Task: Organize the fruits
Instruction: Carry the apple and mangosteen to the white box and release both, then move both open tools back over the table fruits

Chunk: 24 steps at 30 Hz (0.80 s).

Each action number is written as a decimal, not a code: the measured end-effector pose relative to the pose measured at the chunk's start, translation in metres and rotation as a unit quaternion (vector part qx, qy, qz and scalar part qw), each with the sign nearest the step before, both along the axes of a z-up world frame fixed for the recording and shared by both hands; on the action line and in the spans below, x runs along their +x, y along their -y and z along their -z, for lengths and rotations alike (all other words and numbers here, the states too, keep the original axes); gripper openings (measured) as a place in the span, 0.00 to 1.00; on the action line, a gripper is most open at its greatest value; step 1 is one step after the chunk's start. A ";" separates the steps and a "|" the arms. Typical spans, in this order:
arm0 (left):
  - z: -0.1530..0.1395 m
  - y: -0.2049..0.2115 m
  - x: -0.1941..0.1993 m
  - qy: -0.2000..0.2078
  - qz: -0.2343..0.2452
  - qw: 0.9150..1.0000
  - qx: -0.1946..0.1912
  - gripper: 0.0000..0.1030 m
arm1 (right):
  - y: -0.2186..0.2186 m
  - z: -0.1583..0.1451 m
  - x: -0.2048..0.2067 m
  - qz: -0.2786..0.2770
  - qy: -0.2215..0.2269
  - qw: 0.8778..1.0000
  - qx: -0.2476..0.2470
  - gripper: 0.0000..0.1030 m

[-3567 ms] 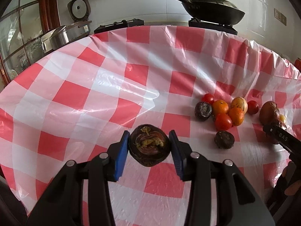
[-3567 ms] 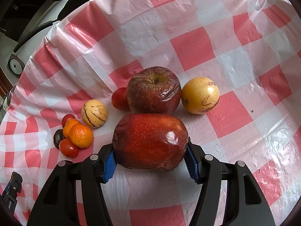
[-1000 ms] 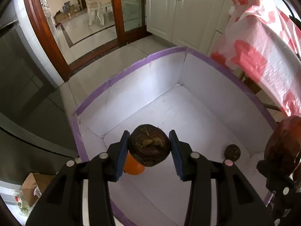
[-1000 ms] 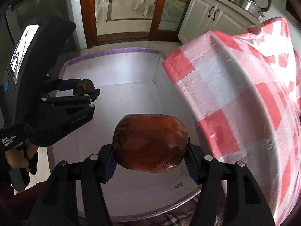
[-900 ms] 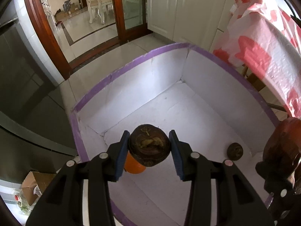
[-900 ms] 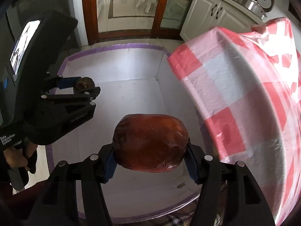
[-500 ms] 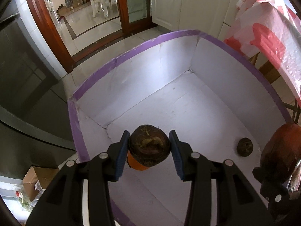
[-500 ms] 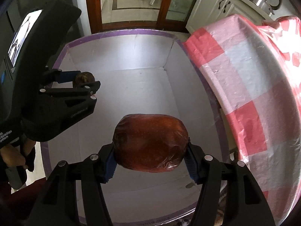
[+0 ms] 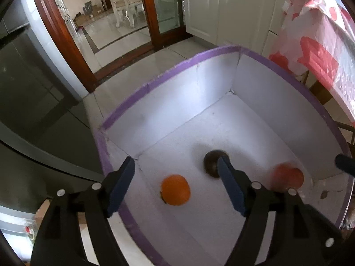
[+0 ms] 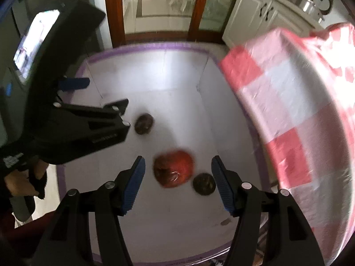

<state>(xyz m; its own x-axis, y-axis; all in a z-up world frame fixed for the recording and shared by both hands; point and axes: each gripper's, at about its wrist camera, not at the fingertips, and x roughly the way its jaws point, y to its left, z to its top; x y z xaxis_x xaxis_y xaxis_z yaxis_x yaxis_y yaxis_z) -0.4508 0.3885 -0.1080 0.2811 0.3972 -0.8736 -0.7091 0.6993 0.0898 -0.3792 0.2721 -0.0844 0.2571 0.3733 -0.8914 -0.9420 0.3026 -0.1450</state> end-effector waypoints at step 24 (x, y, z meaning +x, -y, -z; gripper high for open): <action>-0.166 0.112 0.169 0.058 0.156 0.972 0.164 0.99 | 0.165 -0.161 0.129 0.166 -0.003 0.951 0.261 0.74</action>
<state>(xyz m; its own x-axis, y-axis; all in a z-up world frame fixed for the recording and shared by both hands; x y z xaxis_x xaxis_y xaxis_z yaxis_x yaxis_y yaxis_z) -0.2823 0.2760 0.0576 0.5223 0.5288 -0.6690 -0.4858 0.8293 0.2762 -0.2498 0.1073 0.0764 0.4328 0.6651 -0.6085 -0.7827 0.6121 0.1124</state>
